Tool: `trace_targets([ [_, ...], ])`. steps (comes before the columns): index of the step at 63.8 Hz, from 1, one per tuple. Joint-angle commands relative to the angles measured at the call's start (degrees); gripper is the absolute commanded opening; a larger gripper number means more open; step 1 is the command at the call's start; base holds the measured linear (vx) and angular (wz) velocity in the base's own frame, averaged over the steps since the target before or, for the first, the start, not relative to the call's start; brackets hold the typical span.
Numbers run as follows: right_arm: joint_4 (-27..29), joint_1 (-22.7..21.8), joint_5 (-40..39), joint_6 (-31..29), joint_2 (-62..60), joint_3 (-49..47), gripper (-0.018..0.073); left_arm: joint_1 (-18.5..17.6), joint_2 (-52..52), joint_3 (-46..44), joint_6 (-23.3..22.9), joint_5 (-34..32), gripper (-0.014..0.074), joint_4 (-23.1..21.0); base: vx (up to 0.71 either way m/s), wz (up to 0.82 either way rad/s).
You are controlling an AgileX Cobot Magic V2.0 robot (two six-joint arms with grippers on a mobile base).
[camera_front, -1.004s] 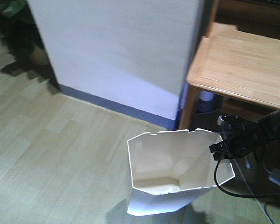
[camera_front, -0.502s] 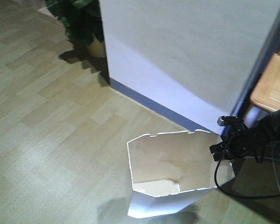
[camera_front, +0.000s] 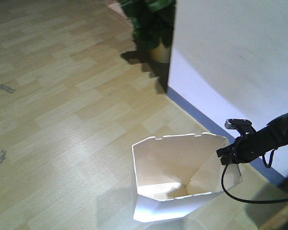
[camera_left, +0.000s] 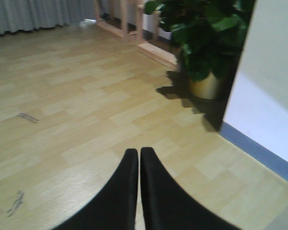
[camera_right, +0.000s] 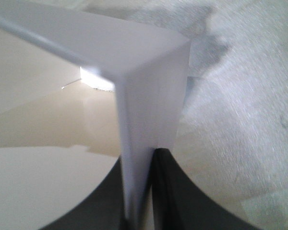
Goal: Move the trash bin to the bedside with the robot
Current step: 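Hold the bin in the right gripper while the base turns away from the desk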
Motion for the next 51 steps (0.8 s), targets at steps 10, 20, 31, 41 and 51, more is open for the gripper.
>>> trace_targets([
  [10,3.50,-0.09,9.45,0.43,-4.42,-0.86,-0.0005,-0.17,-0.81,0.19,-0.25,-3.76,-0.0006,-0.13,0.16,0.63],
  [20,3.50,-0.09,9.45,0.43,-4.42,-0.86,-0.0005,-0.17,-0.81,0.19,-0.25,-3.76,-0.0006,-0.13,0.18,0.69],
  [31,3.50,-0.09,9.45,0.43,-4.42,-0.86,-0.0005,-0.17,-0.81,0.19,-0.25,-3.76,-0.0006,-0.13,0.18,0.69],
  [41,3.50,-0.09,9.45,0.43,-4.42,-0.86,-0.0005,-0.17,-0.81,0.19,-0.25,-3.76,-0.0006,-0.13,0.19,0.58],
  [51,3.50,-0.09,9.45,0.43,-4.42,-0.86,-0.0005,-0.17,-0.81,0.19,-0.25,-3.76,-0.0006,-0.13,0.20,0.40],
])
